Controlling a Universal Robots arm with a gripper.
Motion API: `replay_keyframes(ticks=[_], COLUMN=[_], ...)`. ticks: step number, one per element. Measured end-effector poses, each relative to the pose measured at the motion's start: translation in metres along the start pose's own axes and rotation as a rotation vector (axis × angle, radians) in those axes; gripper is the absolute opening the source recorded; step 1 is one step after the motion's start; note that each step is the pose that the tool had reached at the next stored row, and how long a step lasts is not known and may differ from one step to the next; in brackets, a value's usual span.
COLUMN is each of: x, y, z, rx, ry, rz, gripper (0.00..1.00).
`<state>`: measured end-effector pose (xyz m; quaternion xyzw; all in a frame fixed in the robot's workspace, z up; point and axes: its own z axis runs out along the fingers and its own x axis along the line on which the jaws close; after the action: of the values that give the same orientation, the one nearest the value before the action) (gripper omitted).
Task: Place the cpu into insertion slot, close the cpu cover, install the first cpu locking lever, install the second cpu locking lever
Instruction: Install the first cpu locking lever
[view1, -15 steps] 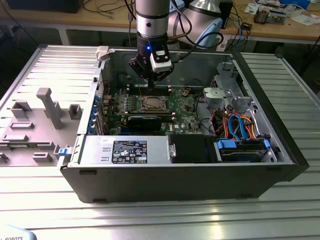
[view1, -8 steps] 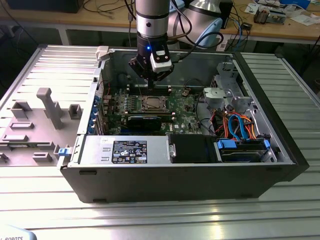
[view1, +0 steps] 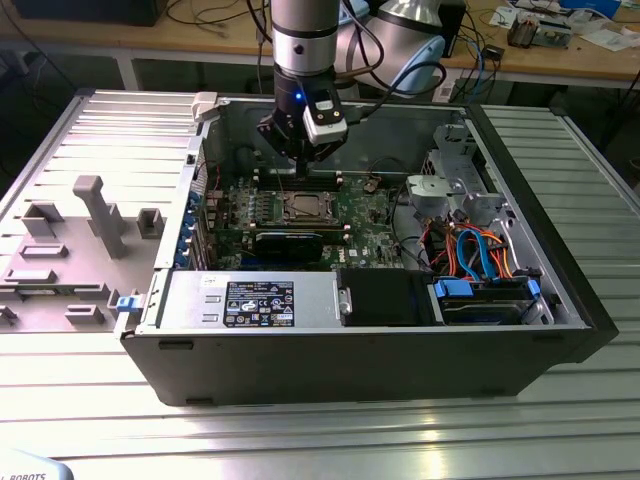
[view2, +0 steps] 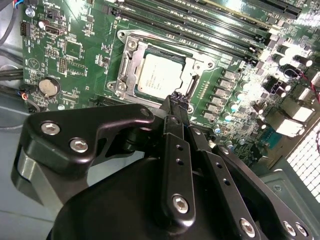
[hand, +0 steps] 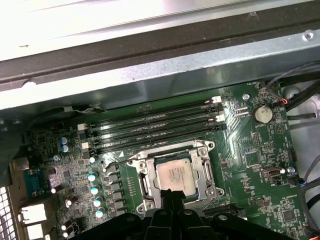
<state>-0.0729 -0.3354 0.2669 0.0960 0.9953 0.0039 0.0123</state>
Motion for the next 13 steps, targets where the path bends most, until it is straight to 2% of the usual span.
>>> replay_keyframes(ticks=[13], x=[0.0002], y=[-0.0001], z=[0.0000], rx=[-0.0018], ry=[0.0008], rz=[-0.075], gripper=[0.11])
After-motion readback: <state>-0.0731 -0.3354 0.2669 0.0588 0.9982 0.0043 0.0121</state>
